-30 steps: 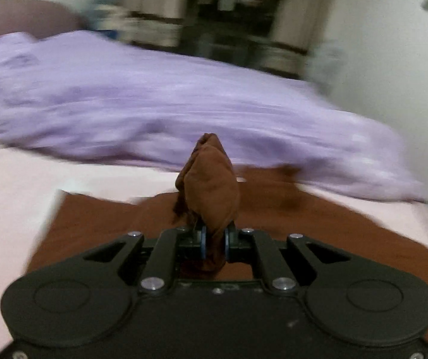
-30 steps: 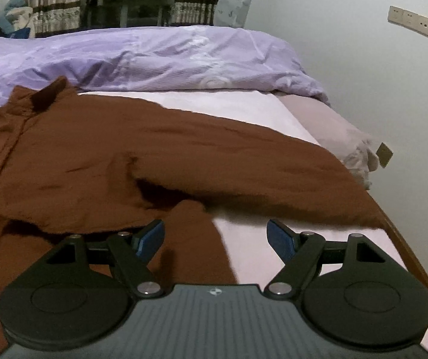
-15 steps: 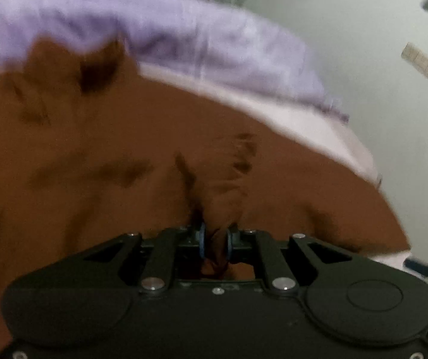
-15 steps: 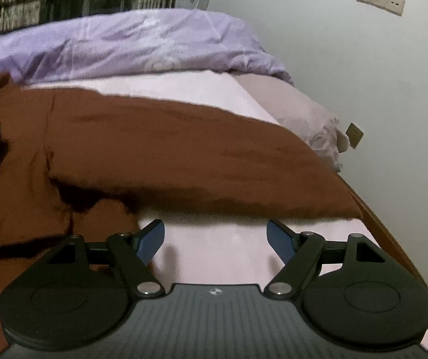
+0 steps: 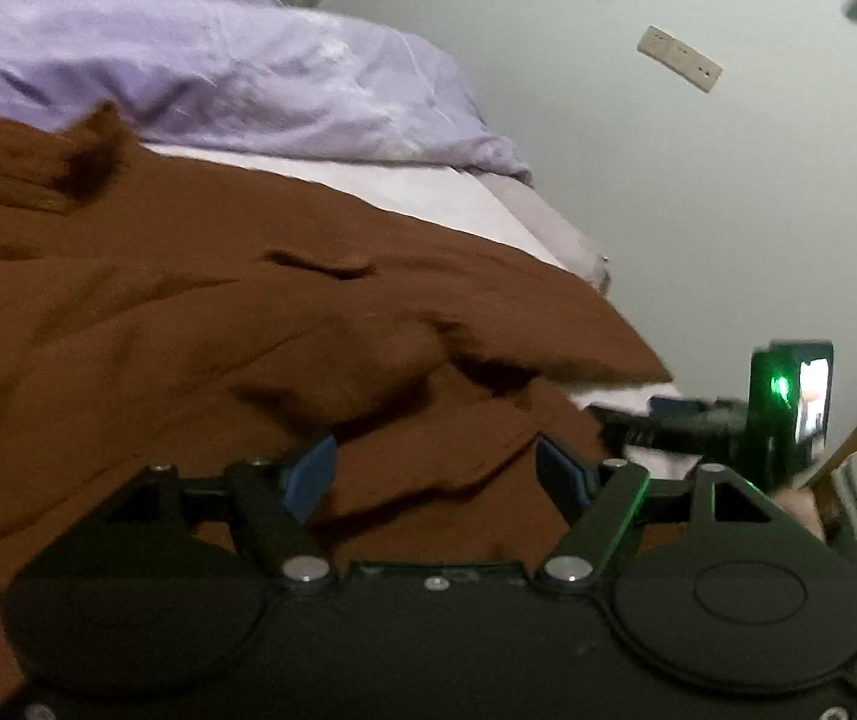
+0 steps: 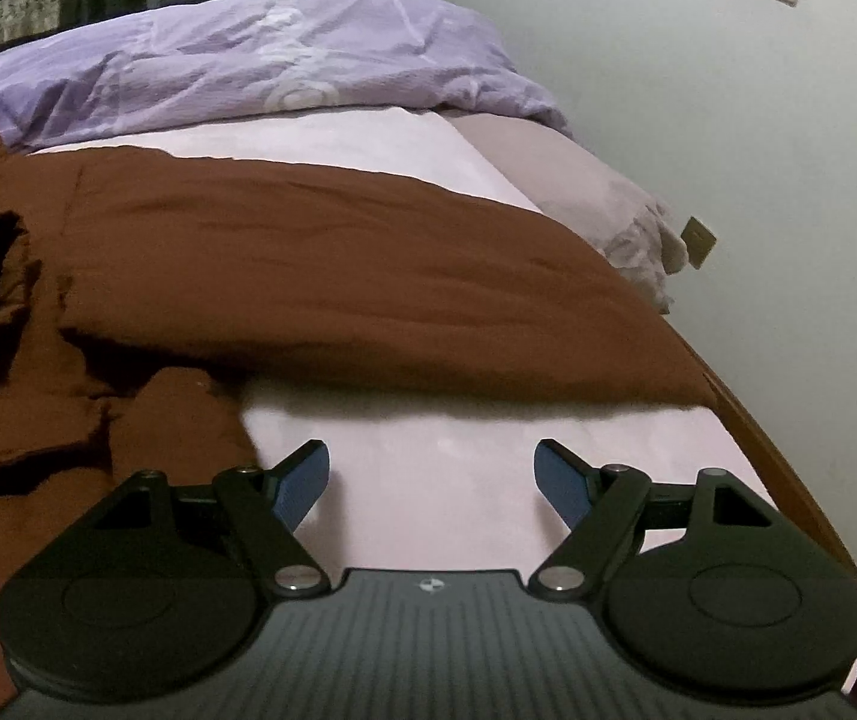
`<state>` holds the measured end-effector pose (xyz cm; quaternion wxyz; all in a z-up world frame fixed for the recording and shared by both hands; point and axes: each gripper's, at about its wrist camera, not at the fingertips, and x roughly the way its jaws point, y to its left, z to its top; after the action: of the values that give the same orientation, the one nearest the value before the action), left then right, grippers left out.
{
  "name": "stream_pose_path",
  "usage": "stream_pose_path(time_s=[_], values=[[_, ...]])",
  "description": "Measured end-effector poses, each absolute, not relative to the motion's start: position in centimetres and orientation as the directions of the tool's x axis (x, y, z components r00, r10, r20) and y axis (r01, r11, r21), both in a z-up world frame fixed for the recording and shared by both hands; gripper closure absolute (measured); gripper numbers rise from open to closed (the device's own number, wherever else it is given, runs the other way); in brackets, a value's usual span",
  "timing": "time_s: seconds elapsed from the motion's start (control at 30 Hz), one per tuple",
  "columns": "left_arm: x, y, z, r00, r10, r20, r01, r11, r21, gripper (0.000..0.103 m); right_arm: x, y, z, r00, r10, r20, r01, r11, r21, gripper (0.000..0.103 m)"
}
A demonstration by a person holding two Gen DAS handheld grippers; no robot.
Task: Fold large clothes
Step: 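Move the right gripper to the other sleeve of the jacket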
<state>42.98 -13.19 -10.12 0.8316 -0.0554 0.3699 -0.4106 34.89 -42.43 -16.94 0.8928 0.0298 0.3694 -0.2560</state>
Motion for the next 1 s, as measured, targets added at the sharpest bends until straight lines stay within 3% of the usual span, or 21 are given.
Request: stream_pose_path(time_s=[0.1,0.17,0.3,0.4,0.6,0.63,0.67,0.7,0.87,1.0], values=[[41.8,-8.6,-9.9,0.517,-0.628,-0.582,0.570,0.760,-0.313,0.028,33.9,-44.4,-16.9,0.590,-0.439,-0.678,0.527,0.845,-0.089,0.011],[41.1,-5.5,-10.1,0.614,-0.491,-0.618,0.481,0.854,-0.200,0.028,33.0,-46.6,-17.1,0.573,-0.432,-0.697,0.589,0.808,-0.017,0.009],[40.7,-1.9,-10.7,0.714,-0.243,-0.657,0.336,0.942,0.018,0.028,31.3,-51.9,-17.5,0.646,-0.280,-0.710,0.653,0.685,0.323,0.009],[40.9,-0.7,-10.9,0.722,-0.209,-0.660,0.284,0.959,0.006,0.028,32.4,-54.6,-18.0,0.716,-0.186,-0.673,0.630,0.587,0.508,0.000],[40.8,-0.2,-11.4,0.713,-0.212,-0.668,0.286,0.958,0.001,0.028,36.1,-57.1,-18.5,0.725,-0.264,-0.637,0.665,0.510,0.546,0.000],[40.4,-0.2,-11.1,0.712,-0.208,-0.670,0.287,0.958,0.008,0.028,36.7,-57.2,-18.7,0.731,-0.281,-0.622,0.664,0.506,0.551,0.016],[40.7,-0.5,-11.2,0.711,-0.199,-0.674,0.286,0.958,0.018,0.028,37.5,-57.4,-19.0,0.734,-0.278,-0.619,0.659,0.514,0.549,0.068],[40.8,-0.7,-11.3,0.709,-0.192,-0.678,0.286,0.958,0.028,0.028,38.1,-57.6,-19.1,0.743,-0.248,-0.622,0.643,0.521,0.561,0.088],[41.0,-1.5,-10.6,0.723,-0.188,-0.665,0.285,0.958,0.038,0.028,38.4,-51.4,-15.8,0.860,-0.205,-0.467,0.467,0.685,0.559,0.086],[42.4,-3.4,-9.4,0.726,-0.205,-0.656,0.267,0.964,-0.005,0.028,39.5,-44.3,-13.8,0.905,-0.085,-0.417,0.295,0.830,0.472,0.085]])
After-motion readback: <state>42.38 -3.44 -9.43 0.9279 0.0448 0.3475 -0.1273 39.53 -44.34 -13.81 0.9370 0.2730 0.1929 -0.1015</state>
